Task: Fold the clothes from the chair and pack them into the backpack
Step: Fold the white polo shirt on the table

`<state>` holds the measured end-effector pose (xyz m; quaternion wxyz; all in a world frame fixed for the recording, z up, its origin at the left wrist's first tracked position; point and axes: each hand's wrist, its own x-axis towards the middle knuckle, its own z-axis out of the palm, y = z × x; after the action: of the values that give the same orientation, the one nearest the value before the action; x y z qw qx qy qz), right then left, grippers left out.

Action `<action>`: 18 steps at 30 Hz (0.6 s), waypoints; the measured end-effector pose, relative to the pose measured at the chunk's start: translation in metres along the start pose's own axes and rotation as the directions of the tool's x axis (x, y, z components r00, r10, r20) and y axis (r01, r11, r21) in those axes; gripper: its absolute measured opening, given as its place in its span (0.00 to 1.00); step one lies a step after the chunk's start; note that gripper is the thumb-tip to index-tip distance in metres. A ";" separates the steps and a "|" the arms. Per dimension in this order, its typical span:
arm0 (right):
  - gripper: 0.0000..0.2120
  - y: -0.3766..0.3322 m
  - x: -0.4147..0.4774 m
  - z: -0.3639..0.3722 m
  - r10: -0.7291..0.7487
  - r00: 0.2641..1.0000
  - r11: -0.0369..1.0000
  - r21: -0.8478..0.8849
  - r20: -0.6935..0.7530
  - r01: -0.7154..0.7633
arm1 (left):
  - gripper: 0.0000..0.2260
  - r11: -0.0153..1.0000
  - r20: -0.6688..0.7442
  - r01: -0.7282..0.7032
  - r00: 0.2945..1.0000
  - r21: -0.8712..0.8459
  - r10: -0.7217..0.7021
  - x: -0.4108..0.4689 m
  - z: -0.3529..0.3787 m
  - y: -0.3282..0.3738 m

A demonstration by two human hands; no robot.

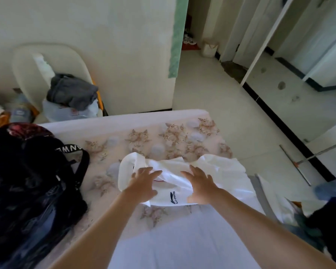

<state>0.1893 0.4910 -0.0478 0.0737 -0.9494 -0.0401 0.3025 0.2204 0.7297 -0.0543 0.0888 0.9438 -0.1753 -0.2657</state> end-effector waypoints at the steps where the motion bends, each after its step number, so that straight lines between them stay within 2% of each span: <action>1: 0.52 0.006 0.003 0.007 0.017 1.000 0.999 -0.051 0.010 -0.016 | 0.40 0.999 0.023 0.006 1.000 0.032 -0.007 0.003 0.008 0.004; 4: 0.55 0.021 0.015 0.027 0.056 0.998 0.989 -0.136 -0.005 -0.057 | 0.47 0.991 0.094 0.030 0.995 0.133 -0.043 0.007 0.034 0.010; 5: 0.54 0.024 0.019 0.031 0.049 0.998 0.985 -0.161 -0.029 -0.053 | 0.46 0.989 0.080 0.034 0.996 0.141 -0.045 0.007 0.040 0.009; 7: 0.50 0.027 0.027 0.035 0.003 0.995 0.972 -0.232 -0.096 -0.026 | 0.36 0.996 0.001 0.030 1.000 0.089 -0.030 0.005 0.047 0.006; 9: 0.43 0.025 0.034 0.033 -0.043 0.987 0.965 -0.263 -0.157 0.000 | 0.31 0.999 -0.064 0.010 0.998 0.042 -0.007 0.005 0.045 0.001; 12: 0.30 0.008 0.035 0.028 -0.061 0.992 0.995 -0.084 -0.112 0.051 | 0.24 0.983 -0.104 0.009 0.994 0.185 0.010 0.006 0.028 -0.010; 15: 0.21 -0.025 0.024 0.031 -0.194 0.981 0.978 0.081 0.018 0.192 | 0.16 0.932 -0.131 0.128 0.987 0.339 -0.088 0.002 0.008 -0.037; 16: 0.20 -0.039 0.017 0.032 -0.245 0.966 0.964 0.130 0.080 0.234 | 0.15 0.920 -0.103 0.166 0.985 0.356 -0.138 -0.002 0.005 -0.049; 18: 0.24 -0.063 0.010 0.035 -0.275 0.944 0.947 0.223 0.182 0.232 | 0.16 0.933 0.031 0.192 0.977 0.304 -0.212 -0.012 0.010 -0.068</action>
<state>0.1752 0.5585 -0.0711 0.2018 -0.8867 -0.1396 0.3919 0.2249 0.7962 -0.0752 -0.0885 0.9505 -0.1182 -0.2735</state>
